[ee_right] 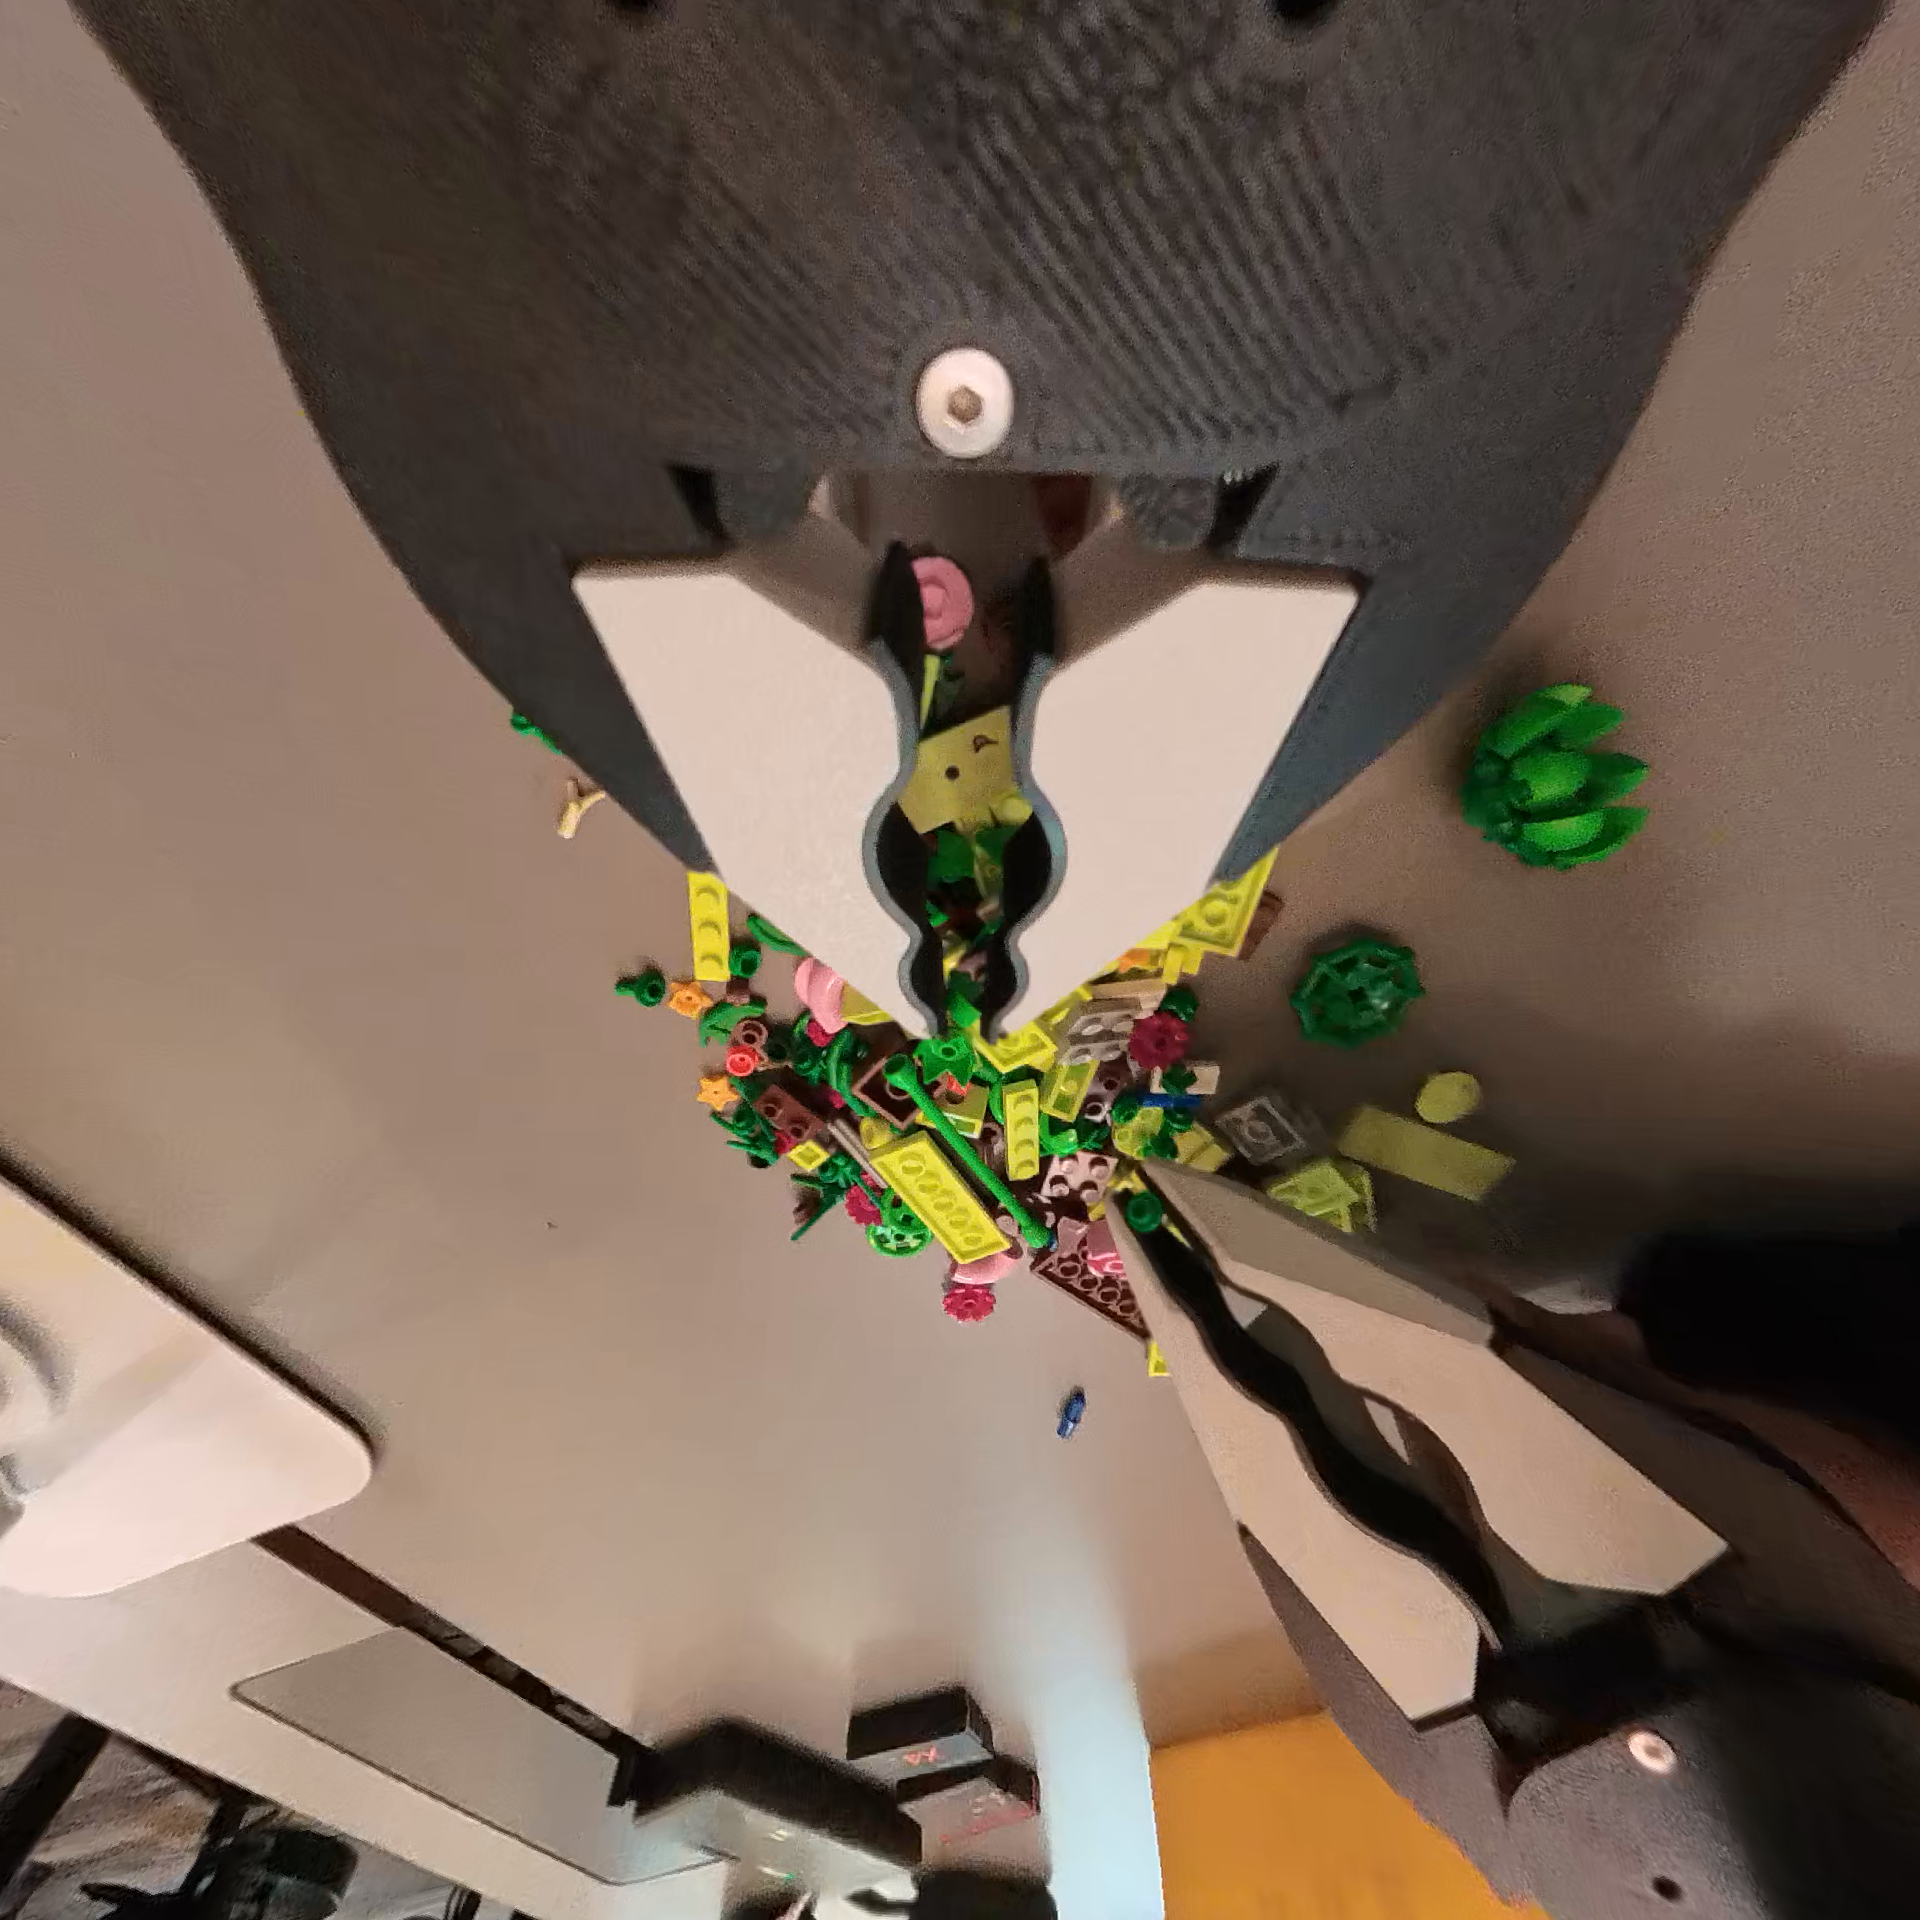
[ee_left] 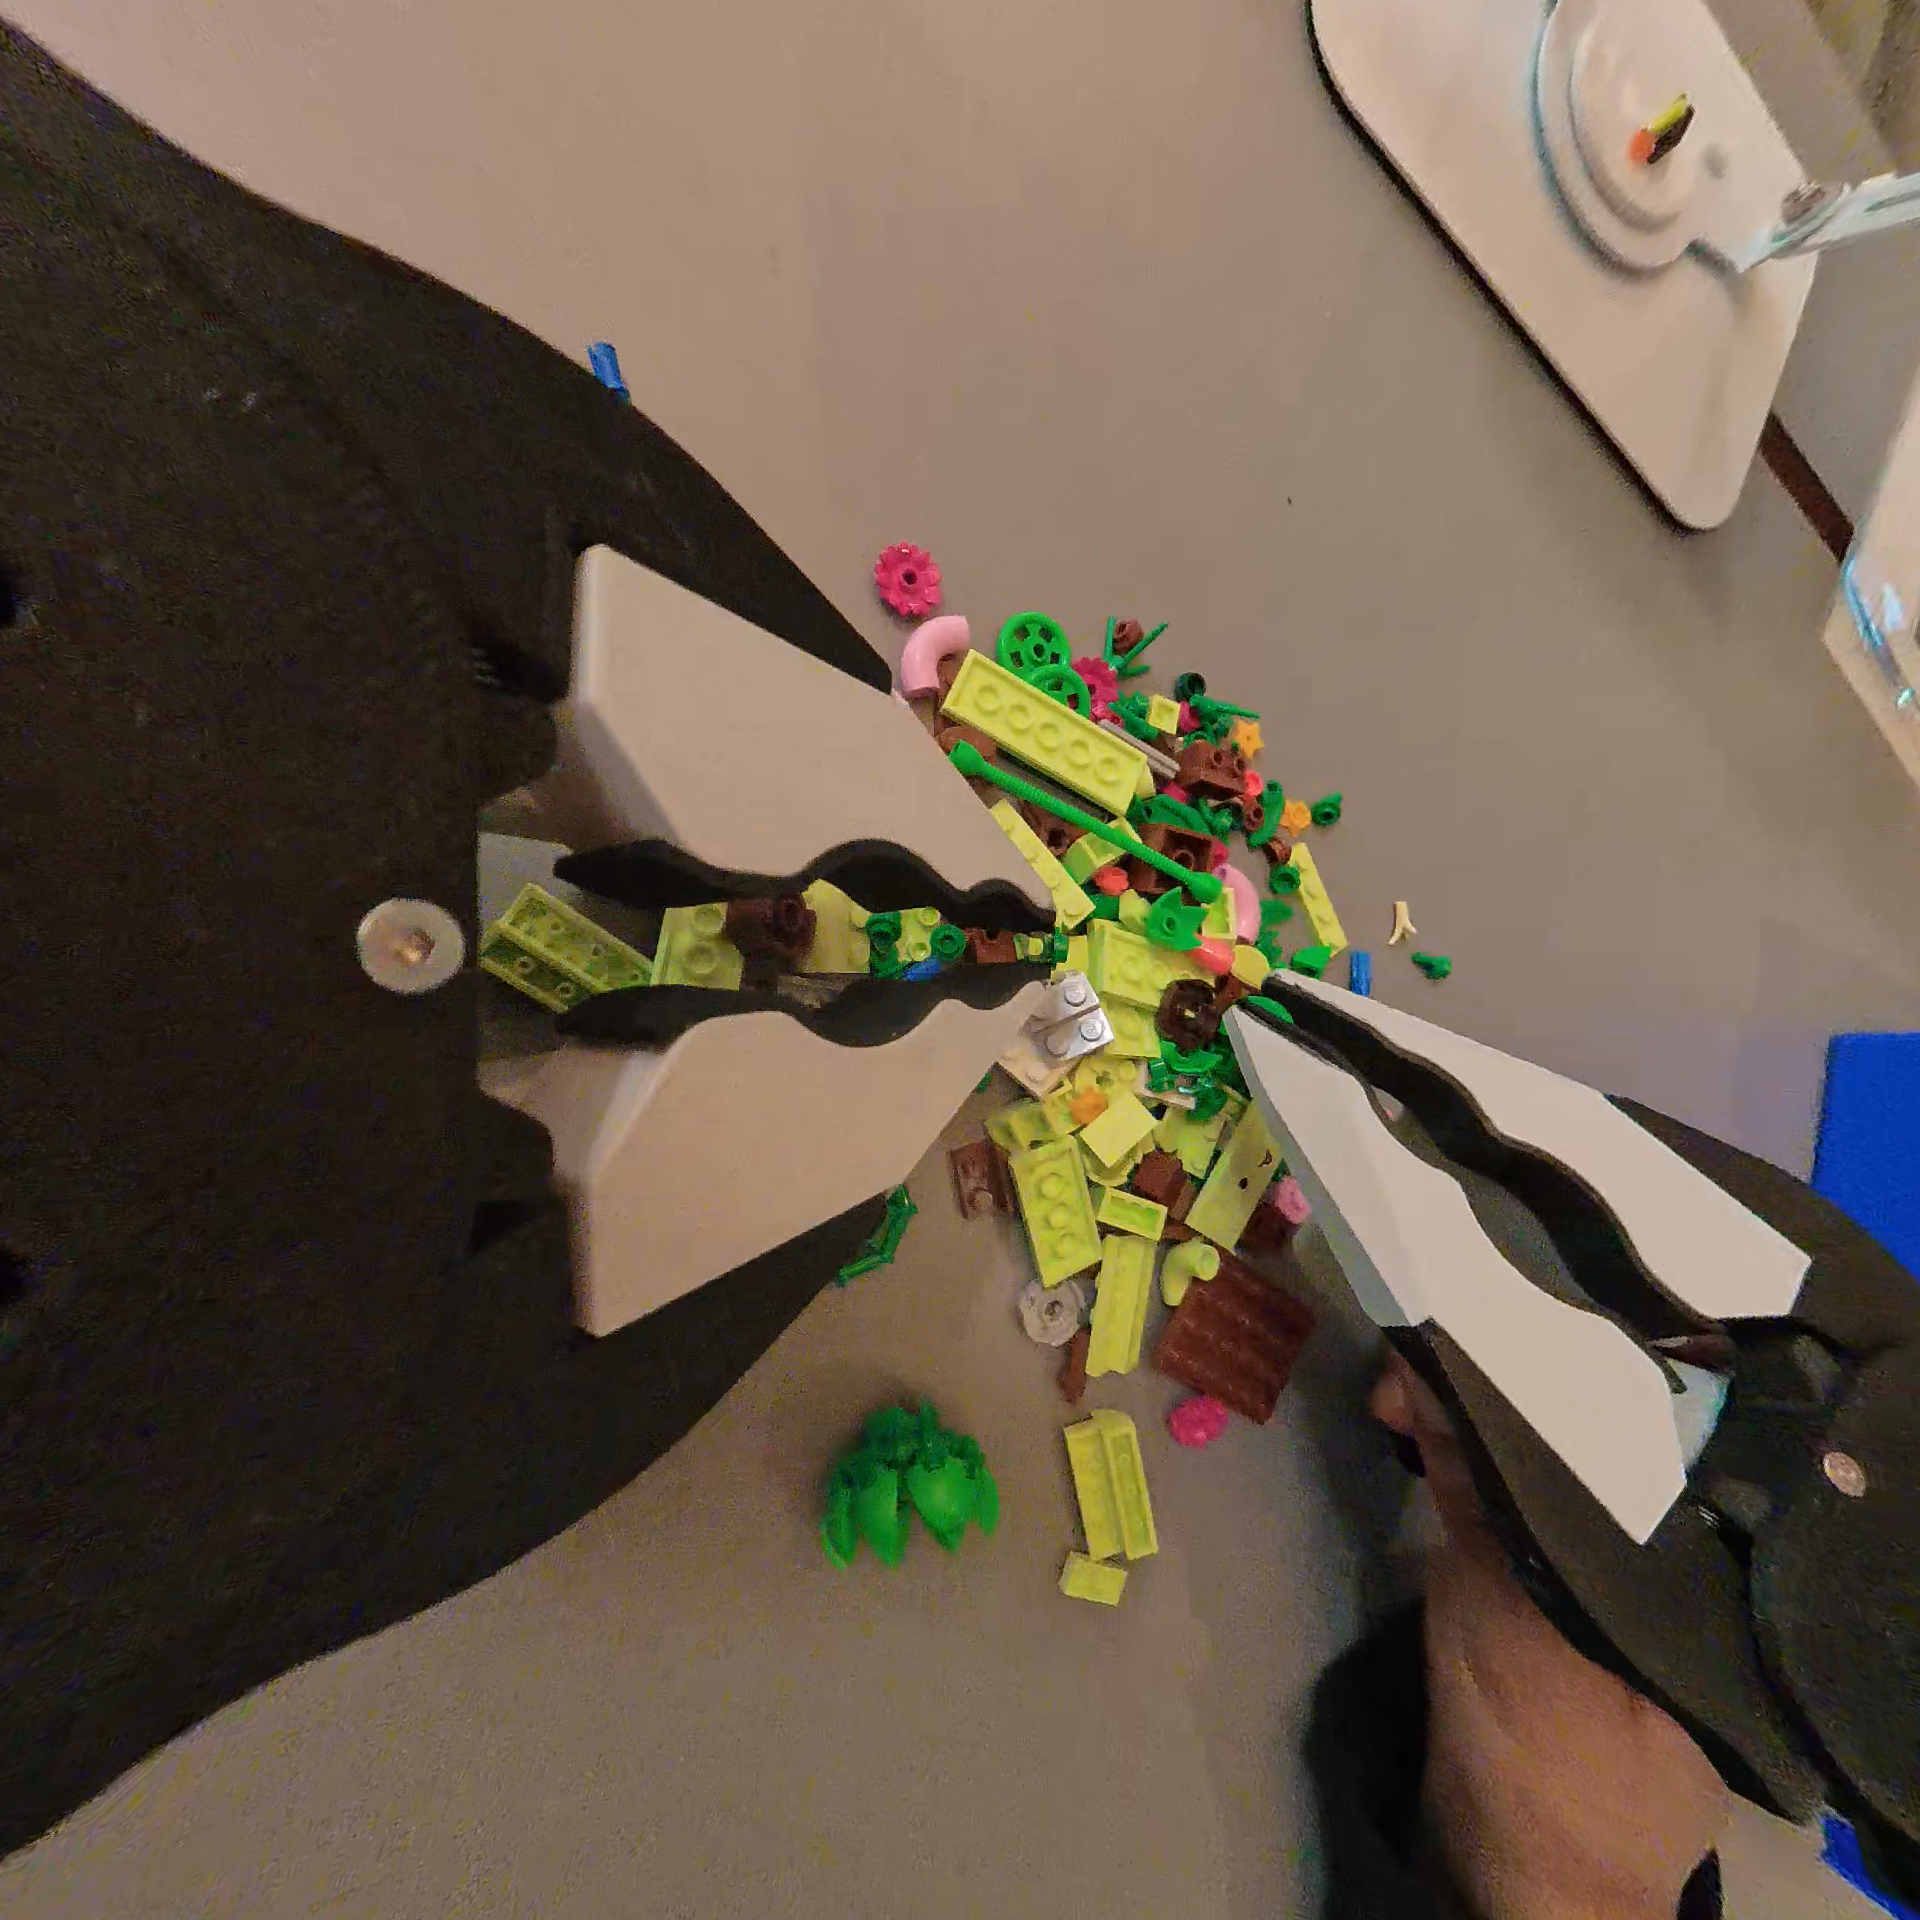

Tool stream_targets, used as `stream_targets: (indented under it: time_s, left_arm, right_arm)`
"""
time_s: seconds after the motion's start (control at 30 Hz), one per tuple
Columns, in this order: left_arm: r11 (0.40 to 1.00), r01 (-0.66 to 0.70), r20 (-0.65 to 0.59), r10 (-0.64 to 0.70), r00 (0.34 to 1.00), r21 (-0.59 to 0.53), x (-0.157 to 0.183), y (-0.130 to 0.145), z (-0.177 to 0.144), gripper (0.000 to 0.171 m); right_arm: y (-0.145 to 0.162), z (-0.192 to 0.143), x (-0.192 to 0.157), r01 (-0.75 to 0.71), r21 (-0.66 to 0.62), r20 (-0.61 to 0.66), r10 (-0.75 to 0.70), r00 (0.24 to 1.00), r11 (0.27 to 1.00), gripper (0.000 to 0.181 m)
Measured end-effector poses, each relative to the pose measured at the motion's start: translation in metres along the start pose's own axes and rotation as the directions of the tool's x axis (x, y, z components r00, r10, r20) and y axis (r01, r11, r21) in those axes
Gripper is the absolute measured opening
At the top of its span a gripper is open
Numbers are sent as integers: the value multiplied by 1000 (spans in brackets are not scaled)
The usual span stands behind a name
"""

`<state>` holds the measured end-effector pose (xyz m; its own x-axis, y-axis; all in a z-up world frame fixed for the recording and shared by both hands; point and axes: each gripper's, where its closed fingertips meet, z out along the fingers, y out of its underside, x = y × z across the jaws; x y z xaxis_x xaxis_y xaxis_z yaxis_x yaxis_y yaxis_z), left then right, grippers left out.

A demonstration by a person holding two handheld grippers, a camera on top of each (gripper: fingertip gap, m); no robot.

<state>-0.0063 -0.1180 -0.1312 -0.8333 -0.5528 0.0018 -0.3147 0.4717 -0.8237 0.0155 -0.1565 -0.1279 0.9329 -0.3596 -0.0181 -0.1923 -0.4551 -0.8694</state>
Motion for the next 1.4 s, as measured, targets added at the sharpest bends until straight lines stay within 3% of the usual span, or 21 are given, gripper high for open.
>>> stream_targets:
  time_s: [0.1,0.3,0.67,0.83,0.97,1.23,1.33,1.4]
  left_arm:
    - [1000,3,-1,-3,1000,-14,-1,4,3,6]
    - [999,35,9,-35,999,16,-5,0,1,28]
    - [996,9,23,-12,1000,92,-10,-11,-10,25]
    - [994,-80,-111,88,990,80,16,-10,-14,23]
    - [975,-221,-327,208,922,-1,57,14,-22,27]
    - [949,-281,-301,229,926,-144,59,39,-9,40]
    - [945,-280,-287,224,931,-172,57,43,-6,38]
    - [946,-273,-291,215,932,-174,57,43,-7,26]
  right_arm:
    - [-1,2,4,30,1,-32,-30,999,1000,3]
    - [-11,-9,7,-8,90,-16,9,1000,996,9]
    - [-19,-39,23,-194,213,100,176,979,958,26]
    - [-25,-47,25,-193,244,101,173,980,950,26]
    - [-25,-44,16,-175,230,117,151,982,957,26]
    - [-23,-37,5,-147,210,132,121,984,967,24]
    - [-25,-39,4,-141,220,132,113,985,965,24]
    - [-26,-39,3,-142,224,136,113,984,964,24]
